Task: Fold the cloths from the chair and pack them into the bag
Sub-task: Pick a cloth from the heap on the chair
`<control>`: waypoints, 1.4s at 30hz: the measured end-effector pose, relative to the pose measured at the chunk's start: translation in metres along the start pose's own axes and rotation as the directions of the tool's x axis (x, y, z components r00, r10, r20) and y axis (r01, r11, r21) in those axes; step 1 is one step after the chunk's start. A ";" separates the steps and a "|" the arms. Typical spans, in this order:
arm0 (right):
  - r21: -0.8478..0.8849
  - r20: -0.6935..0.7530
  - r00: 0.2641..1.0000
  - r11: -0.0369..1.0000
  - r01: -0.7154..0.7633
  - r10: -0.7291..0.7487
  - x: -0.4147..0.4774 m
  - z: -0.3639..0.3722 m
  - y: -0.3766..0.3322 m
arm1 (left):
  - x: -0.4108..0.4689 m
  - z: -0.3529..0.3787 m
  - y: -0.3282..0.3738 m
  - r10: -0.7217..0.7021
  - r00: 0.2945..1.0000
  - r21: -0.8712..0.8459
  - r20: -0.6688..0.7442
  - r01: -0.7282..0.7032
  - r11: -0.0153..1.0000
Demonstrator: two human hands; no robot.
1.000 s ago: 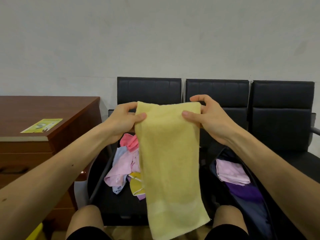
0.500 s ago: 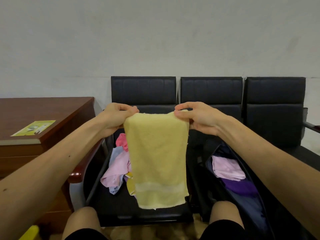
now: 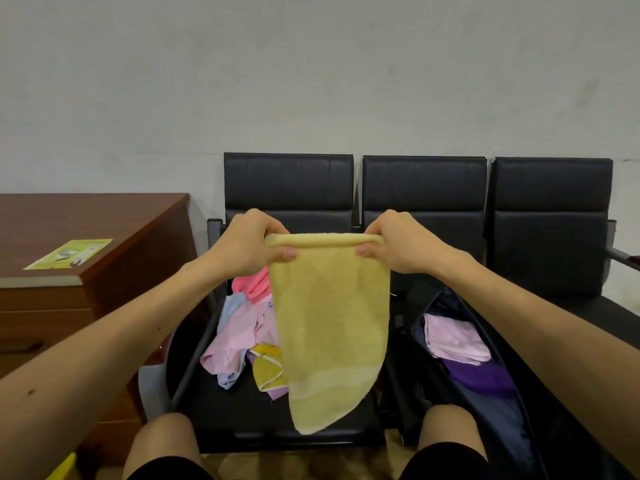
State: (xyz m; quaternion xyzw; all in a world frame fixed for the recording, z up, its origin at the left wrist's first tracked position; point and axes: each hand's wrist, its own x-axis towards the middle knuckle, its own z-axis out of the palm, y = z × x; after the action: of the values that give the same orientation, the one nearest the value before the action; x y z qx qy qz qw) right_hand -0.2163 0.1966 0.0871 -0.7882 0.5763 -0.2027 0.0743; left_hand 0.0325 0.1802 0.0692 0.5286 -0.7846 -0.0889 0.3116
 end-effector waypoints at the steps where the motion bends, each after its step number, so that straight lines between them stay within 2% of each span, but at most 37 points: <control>1: -0.023 0.000 1.000 1.000 0.003 -0.003 0.000 0.000 0.000 | 0.001 0.002 -0.001 0.003 1.000 0.015 -0.016 -0.002 1.000; 6: -0.094 -0.078 0.997 0.996 -0.003 -0.005 -0.002 0.000 0.003 | 0.001 0.008 -0.001 0.015 0.997 0.050 -0.072 -0.012 0.999; 9: -0.088 -0.114 0.993 0.996 0.005 -0.015 -0.005 0.000 0.002 | 0.001 0.007 -0.002 0.085 0.990 0.016 -0.111 -0.084 0.996; 10: -0.063 -0.098 0.995 0.998 0.000 -0.006 -0.007 -0.001 0.002 | 0.002 0.007 -0.003 0.107 0.986 -0.030 -0.131 -0.111 0.993; 12: 0.014 -0.068 0.998 1.000 -0.011 0.012 -0.010 -0.004 0.003 | -0.001 0.006 -0.003 0.091 0.983 -0.228 -0.161 -0.126 0.966; 14: 0.111 -0.074 0.997 0.994 -0.019 0.027 -0.012 -0.009 0.003 | -0.004 0.007 0.000 0.022 0.985 -0.444 -0.170 -0.097 0.891; 16: 0.268 -0.076 0.996 0.963 -0.024 0.046 -0.013 -0.014 0.002 | -0.003 0.008 0.005 -0.040 0.978 -0.534 -0.205 -0.078 0.842; 18: 0.490 -0.094 0.993 0.872 -0.010 0.065 -0.015 -0.020 0.000 | 0.001 0.009 0.015 -0.070 0.960 -0.546 -0.273 -0.094 0.833; 20: 0.679 -0.151 0.983 0.734 0.026 0.105 -0.017 -0.017 -0.001 | 0.006 0.008 0.028 -0.039 0.929 -0.475 -0.368 -0.151 0.867; 21: 0.774 -0.172 0.976 0.631 0.048 0.136 -0.019 -0.011 -0.001 | 0.008 0.007 0.034 -0.012 0.912 -0.438 -0.411 -0.186 0.880; 23: 0.939 -0.147 0.975 0.333 0.085 0.165 -0.027 0.014 -0.001 | 0.011 0.006 0.043 0.014 0.876 -0.391 -0.481 -0.230 0.891; 24: 0.979 -0.082 0.986 0.199 0.052 0.145 -0.031 0.032 0.000 | 0.014 0.006 0.046 0.012 0.862 -0.384 -0.507 -0.239 0.892; 25: 0.992 0.002 0.995 0.127 -0.014 0.099 -0.037 0.052 0.000 | 0.016 0.006 0.049 0.002 0.852 -0.386 -0.523 -0.239 0.891; 27: 0.979 0.179 0.984 0.104 -0.177 -0.012 -0.047 0.088 -0.001 | 0.019 0.006 0.056 -0.021 0.837 -0.399 -0.548 -0.239 0.885; 29: 0.959 0.275 0.959 0.091 -0.269 -0.064 -0.053 0.109 -0.006 | 0.021 0.003 0.059 -0.028 0.825 -0.400 -0.564 -0.243 0.884; 32: 0.961 0.277 0.956 0.043 -0.274 -0.098 -0.054 0.112 -0.013 | 0.023 -0.006 0.054 -0.052 0.817 -0.379 -0.575 -0.210 0.901; 37: 0.952 0.305 0.943 0.043 -0.302 -0.129 -0.060 0.092 -0.012 | 0.018 -0.018 0.036 -0.080 0.780 -0.307 -0.621 -0.148 0.940; 39: 0.949 0.310 0.941 -0.024 -0.315 -0.134 -0.063 0.081 -0.011 | 0.016 -0.018 0.021 -0.061 0.810 -0.184 -0.584 -0.059 0.981; 41: 0.954 0.274 0.956 -0.095 -0.284 -0.100 -0.064 0.067 -0.017 | 0.017 -0.010 0.000 -0.088 0.891 -0.024 -0.445 0.086 0.996; 42: 0.959 0.256 0.965 -0.108 -0.261 -0.059 -0.063 0.060 -0.021 | 0.018 -0.002 -0.009 -0.135 0.926 -0.006 -0.351 0.143 0.990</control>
State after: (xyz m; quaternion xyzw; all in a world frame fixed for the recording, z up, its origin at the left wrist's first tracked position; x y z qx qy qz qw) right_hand -0.1897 0.2551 0.0254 -0.4423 0.2822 -0.4695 0.7101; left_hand 0.0366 0.1612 0.0739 0.5932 -0.6778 -0.0073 0.4342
